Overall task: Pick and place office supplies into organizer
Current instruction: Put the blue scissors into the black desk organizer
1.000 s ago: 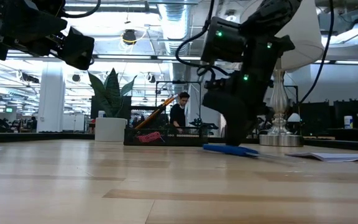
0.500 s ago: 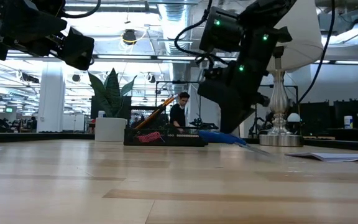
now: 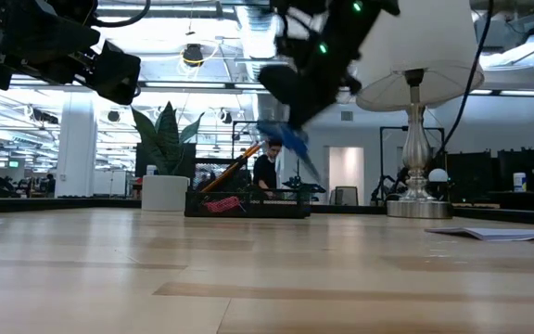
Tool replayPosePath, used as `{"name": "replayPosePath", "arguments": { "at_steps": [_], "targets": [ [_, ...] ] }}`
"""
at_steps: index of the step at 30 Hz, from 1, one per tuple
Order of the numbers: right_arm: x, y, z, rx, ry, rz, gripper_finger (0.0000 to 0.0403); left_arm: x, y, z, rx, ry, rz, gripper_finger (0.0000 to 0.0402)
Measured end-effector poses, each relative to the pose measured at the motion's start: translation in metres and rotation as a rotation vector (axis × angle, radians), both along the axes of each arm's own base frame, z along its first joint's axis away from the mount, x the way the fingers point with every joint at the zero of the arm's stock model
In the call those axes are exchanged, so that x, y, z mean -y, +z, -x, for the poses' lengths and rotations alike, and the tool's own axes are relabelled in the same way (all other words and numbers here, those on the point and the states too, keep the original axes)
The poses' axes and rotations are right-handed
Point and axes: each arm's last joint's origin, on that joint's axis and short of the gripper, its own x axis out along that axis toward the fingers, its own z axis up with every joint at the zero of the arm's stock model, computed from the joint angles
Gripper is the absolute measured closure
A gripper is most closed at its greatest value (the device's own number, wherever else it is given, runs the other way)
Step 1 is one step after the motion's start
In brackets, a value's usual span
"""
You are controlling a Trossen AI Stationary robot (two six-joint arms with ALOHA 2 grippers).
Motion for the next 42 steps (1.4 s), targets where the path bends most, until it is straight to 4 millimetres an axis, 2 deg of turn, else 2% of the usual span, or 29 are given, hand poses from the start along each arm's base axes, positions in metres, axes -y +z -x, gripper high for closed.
{"name": "replayPosePath", "arguments": {
  "at_steps": [6,10,15,23,26,32,35,42],
  "targets": [
    [0.012,0.045,-0.017,0.081,-0.060,0.276,0.0394,0.000,0.000,0.000,-0.001,0.000,0.000,0.0178],
    [0.029,0.064,-0.030,0.173,-0.058,0.366,0.0394,0.000,0.000,0.000,-0.002,0.000,0.000,0.0178],
    [0.059,0.079,-0.039,0.268,-0.084,0.445,0.0394,0.000,0.000,0.000,-0.003,0.000,0.000,0.0178],
    [0.103,0.096,-0.039,0.427,-0.111,0.478,0.0394,0.000,0.000,0.000,-0.002,0.000,-0.003,0.0178],
    [0.116,0.093,-0.045,0.494,-0.101,0.486,0.0394,0.000,0.000,0.000,0.000,-0.001,-0.008,0.0178],
    [0.125,0.056,-0.064,0.450,-0.087,0.516,0.0394,0.000,0.000,0.000,0.000,-0.002,-0.008,0.0178],
    [0.126,0.045,-0.070,0.457,-0.090,0.519,0.0394,0.000,0.000,0.000,0.000,-0.002,-0.008,0.0178],
    [0.131,0.038,-0.076,0.487,-0.092,0.570,0.0394,0.000,0.000,0.000,0.000,0.002,-0.009,0.0178]
  ]
}}
